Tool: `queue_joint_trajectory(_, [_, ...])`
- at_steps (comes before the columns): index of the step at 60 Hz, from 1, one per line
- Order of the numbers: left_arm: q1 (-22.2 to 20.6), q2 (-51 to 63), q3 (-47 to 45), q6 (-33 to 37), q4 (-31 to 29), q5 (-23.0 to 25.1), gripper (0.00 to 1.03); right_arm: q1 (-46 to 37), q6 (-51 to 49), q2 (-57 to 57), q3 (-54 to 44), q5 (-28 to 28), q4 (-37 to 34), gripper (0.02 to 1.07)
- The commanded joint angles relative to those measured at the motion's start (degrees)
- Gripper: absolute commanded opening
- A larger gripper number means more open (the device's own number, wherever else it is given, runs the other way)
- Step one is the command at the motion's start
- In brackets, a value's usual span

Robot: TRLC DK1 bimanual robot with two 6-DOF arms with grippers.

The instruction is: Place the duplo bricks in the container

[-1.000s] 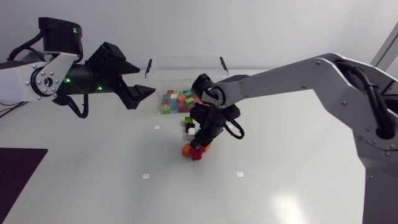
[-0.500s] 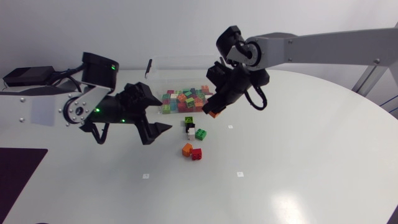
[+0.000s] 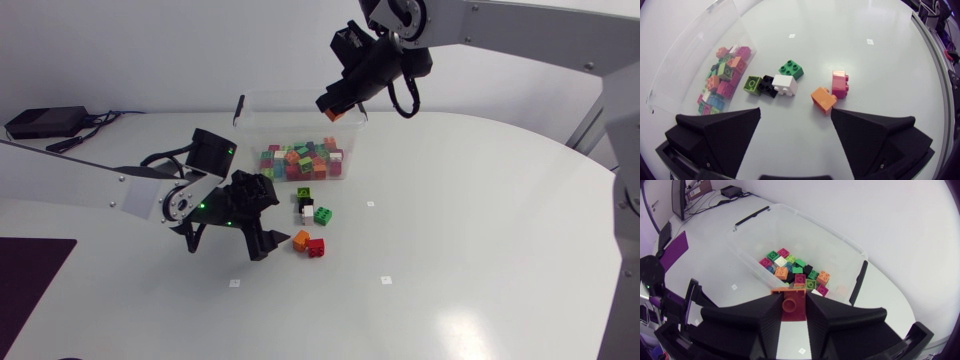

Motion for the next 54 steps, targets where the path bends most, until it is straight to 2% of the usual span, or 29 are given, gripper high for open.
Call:
queue_joint_trajectory(1, [-0.8, 2.1, -0.8, 0.9, 0.9, -0.4, 0.98, -0.8, -0.8, 4.2, 3.5, -0.4, 0.4, 0.22])
queue_joint_trajectory(15, [-1.4, 3.7, -0.7, 0.6, 2.1, -1.1, 0.98, -1.7, -0.8, 10.4, 12.0, -0.5, 1.3, 0.24])
queue_joint_trajectory(17, [-1.6, 3.8, -0.8, 0.6, 2.2, -1.2, 0.98, -1.9, -0.8, 11.4, 13.2, -0.5, 1.3, 0.33])
queue_joint_trajectory(24, [-1.8, 3.8, -0.9, 0.6, 2.3, -1.6, 0.98, -2.1, -0.7, 13.9, 16.6, -0.5, 0.9, 0.89])
queue_joint_trajectory(27, [-1.9, 3.8, -0.9, 0.6, 2.3, -1.6, 0.98, -2.2, -0.7, 14.3, 17.2, -0.5, 0.8, 0.98])
queue_joint_trajectory(30, [-1.9, 3.8, -0.9, 0.6, 2.3, -1.7, 0.98, -2.3, -0.7, 14.3, 17.5, -0.5, 0.6, 1.02])
queue_joint_trajectory(54, [-2.3, 0.9, -0.7, -0.7, 3.8, -2.5, 0.98, -2.5, 0.0, 14.0, 18.4, -0.5, 0.5, 1.02])
